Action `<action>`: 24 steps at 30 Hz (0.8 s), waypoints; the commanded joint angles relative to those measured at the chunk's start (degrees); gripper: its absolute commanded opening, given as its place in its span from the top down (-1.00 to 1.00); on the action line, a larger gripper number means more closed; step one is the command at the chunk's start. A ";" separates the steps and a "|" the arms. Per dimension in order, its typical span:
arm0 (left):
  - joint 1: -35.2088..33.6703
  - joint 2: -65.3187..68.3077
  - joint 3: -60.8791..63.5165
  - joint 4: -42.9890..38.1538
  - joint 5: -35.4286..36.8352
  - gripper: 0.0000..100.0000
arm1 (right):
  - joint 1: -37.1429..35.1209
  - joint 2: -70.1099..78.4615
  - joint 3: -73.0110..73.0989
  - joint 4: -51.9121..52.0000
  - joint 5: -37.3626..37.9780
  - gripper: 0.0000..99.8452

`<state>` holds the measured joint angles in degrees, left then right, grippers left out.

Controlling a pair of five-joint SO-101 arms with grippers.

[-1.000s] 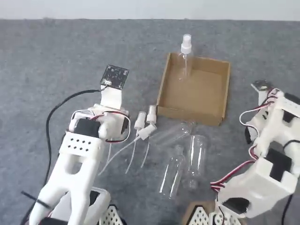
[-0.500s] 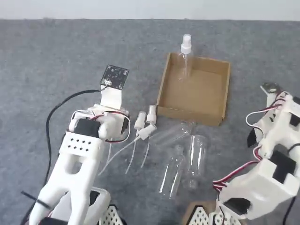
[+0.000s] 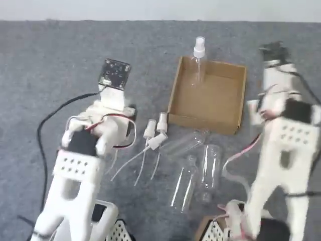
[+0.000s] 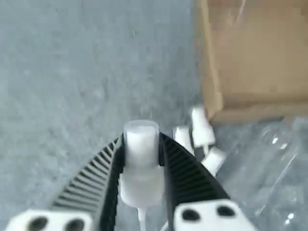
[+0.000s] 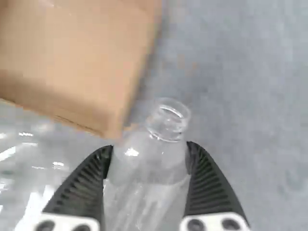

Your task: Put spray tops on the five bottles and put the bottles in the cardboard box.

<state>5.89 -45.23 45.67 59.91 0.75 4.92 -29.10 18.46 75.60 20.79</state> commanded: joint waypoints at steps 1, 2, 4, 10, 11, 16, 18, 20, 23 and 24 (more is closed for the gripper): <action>-2.02 -11.78 -7.60 3.25 -0.09 0.98 | -12.09 -7.78 1.49 -2.68 -5.63 0.99; -3.16 -13.71 -9.01 3.60 -0.09 0.98 | -15.16 -8.13 2.55 -3.91 -6.95 0.99; -5.71 -17.05 -11.82 4.13 0.18 0.98 | -21.41 -8.22 4.92 -7.25 -9.23 0.99; -9.67 -21.80 -18.51 4.04 0.44 0.98 | -37.41 -8.22 14.42 -23.60 -12.31 0.99; -9.58 -21.98 -19.56 4.04 0.44 0.98 | -39.43 -8.22 16.00 -26.07 -12.40 0.99; -9.58 -22.24 -22.99 0.97 6.59 0.98 | -45.05 -8.75 21.27 -32.48 -11.78 0.99; -9.23 -22.24 -22.99 -1.32 9.93 0.98 | -45.32 -8.84 21.89 -32.84 -11.78 0.98; -9.14 -22.15 -22.90 -3.08 12.75 0.98 | -45.76 -8.84 22.95 -32.75 -11.78 0.98; -9.14 -21.98 -22.73 -5.01 16.18 0.98 | -46.81 -8.92 24.00 -33.89 -11.69 0.99; -9.14 -21.98 -22.73 -5.71 17.23 0.98 | -47.60 -8.92 24.35 -35.12 -11.87 0.99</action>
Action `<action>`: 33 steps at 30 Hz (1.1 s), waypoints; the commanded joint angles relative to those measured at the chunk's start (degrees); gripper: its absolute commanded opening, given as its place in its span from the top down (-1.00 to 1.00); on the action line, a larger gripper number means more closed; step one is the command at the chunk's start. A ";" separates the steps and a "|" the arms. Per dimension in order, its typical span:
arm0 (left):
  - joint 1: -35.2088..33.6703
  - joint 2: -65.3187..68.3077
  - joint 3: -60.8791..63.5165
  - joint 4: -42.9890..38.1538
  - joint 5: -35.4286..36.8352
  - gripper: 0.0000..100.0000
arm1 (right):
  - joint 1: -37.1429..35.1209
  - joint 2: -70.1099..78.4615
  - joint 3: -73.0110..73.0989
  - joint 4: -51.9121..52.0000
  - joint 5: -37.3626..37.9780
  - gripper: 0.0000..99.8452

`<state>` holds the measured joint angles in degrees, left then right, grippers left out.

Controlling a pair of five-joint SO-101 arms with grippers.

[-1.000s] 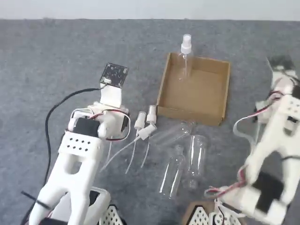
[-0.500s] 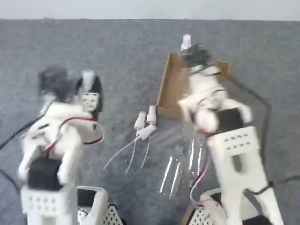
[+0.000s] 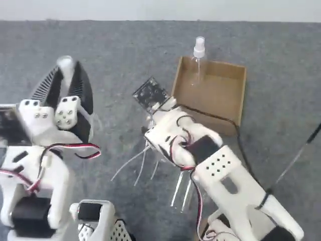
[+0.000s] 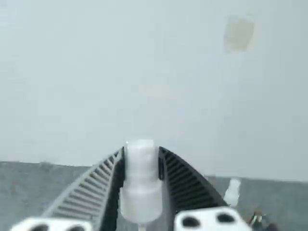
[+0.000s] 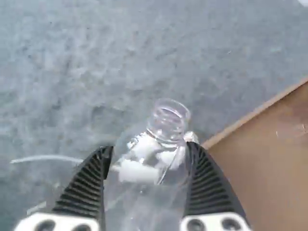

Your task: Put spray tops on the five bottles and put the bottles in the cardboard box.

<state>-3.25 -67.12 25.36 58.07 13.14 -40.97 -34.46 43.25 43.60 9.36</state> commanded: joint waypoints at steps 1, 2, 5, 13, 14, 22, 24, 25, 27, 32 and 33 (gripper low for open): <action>0.00 -0.09 -2.42 -4.66 5.89 0.98 | -2.33 -3.56 0.26 -4.79 -0.88 0.99; 0.00 -0.09 -2.42 -5.36 6.95 0.98 | -2.95 -3.56 1.32 -7.34 -0.88 0.99; 0.00 0.00 -2.42 -6.77 9.58 0.98 | -4.79 -3.56 5.80 -17.27 -0.88 0.99; 0.00 0.09 1.63 -13.01 10.29 0.98 | -8.92 -4.62 13.63 -30.02 -0.44 0.99; 0.00 0.09 2.95 -13.98 10.29 0.98 | -9.27 -5.76 14.15 -30.02 -0.44 0.99; 1.32 0.09 8.92 -16.18 10.37 0.98 | -9.36 -15.60 19.25 -29.93 -0.62 0.99; 2.81 0.00 9.27 -16.09 10.37 0.98 | -9.36 -15.60 19.52 -29.93 -0.62 0.99; 3.52 0.00 9.27 -16.18 10.37 0.98 | -9.36 -15.60 19.69 -29.93 -0.62 0.99; 3.87 0.00 9.01 -16.44 10.37 0.98 | -9.36 -15.60 19.78 -29.93 -0.62 0.99; 4.22 0.09 8.92 -16.79 10.20 0.98 | -9.36 -15.60 20.13 -28.79 -0.70 0.99; 4.31 0.09 9.27 -16.44 10.20 0.98 | -9.36 -15.69 20.13 -28.79 -0.70 0.99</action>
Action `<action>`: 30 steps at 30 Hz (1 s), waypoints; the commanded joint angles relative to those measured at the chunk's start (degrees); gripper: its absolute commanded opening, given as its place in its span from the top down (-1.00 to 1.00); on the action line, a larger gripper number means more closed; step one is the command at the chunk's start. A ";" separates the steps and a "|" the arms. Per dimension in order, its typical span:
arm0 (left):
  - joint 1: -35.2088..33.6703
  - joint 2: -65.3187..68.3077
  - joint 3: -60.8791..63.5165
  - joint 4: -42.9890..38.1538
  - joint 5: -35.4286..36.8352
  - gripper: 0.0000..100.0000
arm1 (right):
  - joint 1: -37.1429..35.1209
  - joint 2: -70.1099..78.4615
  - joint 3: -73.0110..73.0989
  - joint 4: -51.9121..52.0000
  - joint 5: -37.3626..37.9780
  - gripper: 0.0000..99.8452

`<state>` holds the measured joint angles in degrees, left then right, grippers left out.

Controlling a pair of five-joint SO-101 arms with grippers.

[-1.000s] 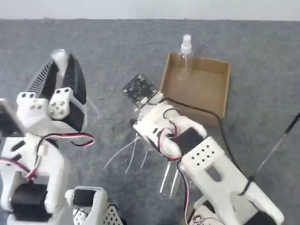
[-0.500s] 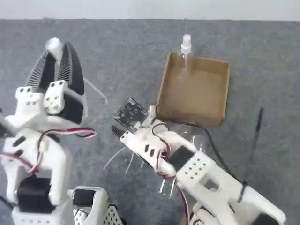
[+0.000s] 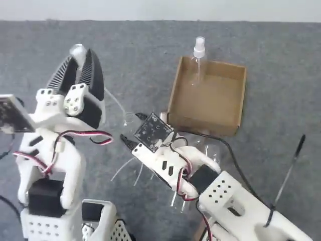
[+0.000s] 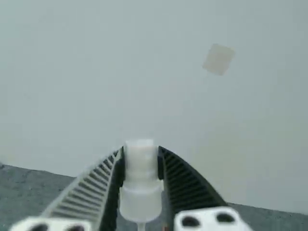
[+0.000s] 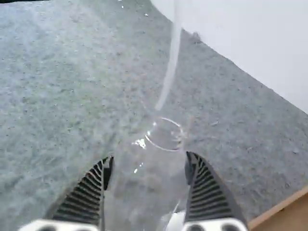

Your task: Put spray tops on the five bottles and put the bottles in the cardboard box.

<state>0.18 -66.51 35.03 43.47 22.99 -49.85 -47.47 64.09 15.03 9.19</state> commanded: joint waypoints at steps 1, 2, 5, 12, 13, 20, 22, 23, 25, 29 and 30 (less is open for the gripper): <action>0.88 -0.53 0.22 -2.11 0.35 0.98 | -0.48 -2.68 -0.70 -0.22 -0.53 0.99; 0.88 -0.53 0.75 -2.90 0.35 0.98 | -0.48 -2.77 -0.70 -0.22 -0.53 0.99; 0.88 -0.53 2.07 -4.48 0.35 0.98 | -0.48 -3.03 -0.70 -0.22 -0.53 0.99; 0.97 -0.53 5.23 -4.57 0.44 0.98 | -0.57 -3.03 -0.53 -0.22 -0.53 0.99; 0.97 -0.53 6.11 -4.57 0.44 0.98 | -0.57 -3.03 -0.53 -0.22 -0.44 0.99; 1.05 -0.97 9.36 0.00 0.18 0.98 | -0.13 -3.30 0.35 0.04 -0.09 0.99; 1.23 -0.70 9.36 0.70 -1.67 0.98 | 0.22 -3.30 0.53 -3.56 -0.53 0.99; 2.29 -0.53 9.54 0.79 -2.99 0.98 | 0.75 -3.30 0.97 -5.32 -0.62 0.99; 4.84 -0.53 10.15 1.23 -5.19 0.98 | 1.10 -3.30 2.55 -9.19 -0.70 0.99; 8.26 -0.53 11.12 3.16 -7.56 0.98 | 0.92 -3.30 5.98 -14.20 -0.70 0.99; 8.35 -0.53 11.12 3.25 -8.00 0.98 | 0.92 -3.30 6.33 -14.55 -0.62 0.99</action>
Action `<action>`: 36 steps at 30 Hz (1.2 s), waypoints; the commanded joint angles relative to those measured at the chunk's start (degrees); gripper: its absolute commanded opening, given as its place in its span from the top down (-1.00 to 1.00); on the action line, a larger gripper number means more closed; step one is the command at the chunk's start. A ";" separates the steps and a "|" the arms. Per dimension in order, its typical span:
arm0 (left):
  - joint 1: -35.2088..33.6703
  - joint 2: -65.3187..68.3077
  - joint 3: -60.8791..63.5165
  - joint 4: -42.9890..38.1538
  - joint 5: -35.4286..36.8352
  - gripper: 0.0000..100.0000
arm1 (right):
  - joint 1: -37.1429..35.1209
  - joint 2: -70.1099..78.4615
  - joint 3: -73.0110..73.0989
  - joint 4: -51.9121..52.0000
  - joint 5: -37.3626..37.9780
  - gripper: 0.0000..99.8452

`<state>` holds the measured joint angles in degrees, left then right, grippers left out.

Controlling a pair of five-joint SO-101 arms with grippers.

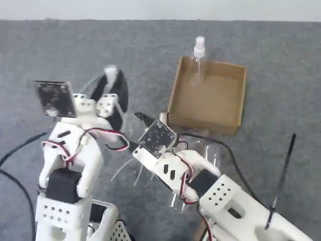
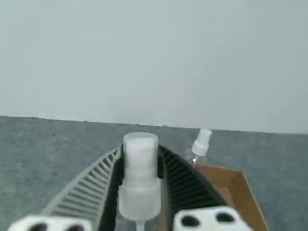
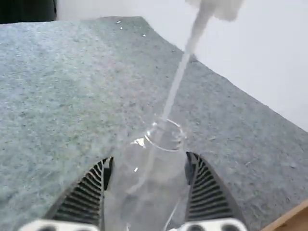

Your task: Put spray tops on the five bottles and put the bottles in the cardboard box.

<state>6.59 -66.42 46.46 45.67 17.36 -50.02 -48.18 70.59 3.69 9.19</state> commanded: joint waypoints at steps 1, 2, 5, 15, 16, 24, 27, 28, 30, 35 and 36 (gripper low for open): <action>1.93 -0.62 -0.31 1.05 -2.46 0.98 | 1.10 -2.59 0.00 -3.30 -0.62 0.99; 1.85 -0.70 -0.31 1.05 -2.73 0.98 | 1.19 -2.59 0.00 -3.30 -0.62 0.99; 1.85 -0.70 -0.40 1.85 -2.90 0.97 | 1.27 -2.59 0.18 -3.30 -0.62 0.99; 1.85 -0.70 -3.12 5.89 -8.97 0.72 | 1.36 -2.51 0.35 -2.77 -0.53 0.99; 1.85 -0.70 -4.09 6.42 -9.05 0.72 | 1.36 -2.51 0.35 -2.77 -0.53 0.99; -2.11 -1.14 -10.51 14.51 -10.20 0.72 | 3.56 -2.51 -0.79 0.48 -0.62 0.99; -5.63 -1.23 -7.16 17.41 -10.29 0.72 | 7.87 -2.51 -4.13 2.42 -2.11 0.99; -6.07 -1.23 -5.58 17.49 -10.37 0.72 | 9.27 -2.33 -5.89 3.30 -3.60 0.99; -6.15 -1.23 -2.24 17.05 -10.37 0.72 | 11.82 -1.71 -10.20 6.46 -6.15 0.99; -2.73 -1.23 6.29 12.57 -11.25 0.71 | 15.69 2.07 -20.57 12.62 -7.03 0.99; -1.58 -1.23 7.69 12.04 -12.04 0.69 | 16.13 3.47 -22.51 13.23 -7.03 0.99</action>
<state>2.02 -66.42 50.42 61.49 7.52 -35.60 -47.56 56.70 15.21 3.12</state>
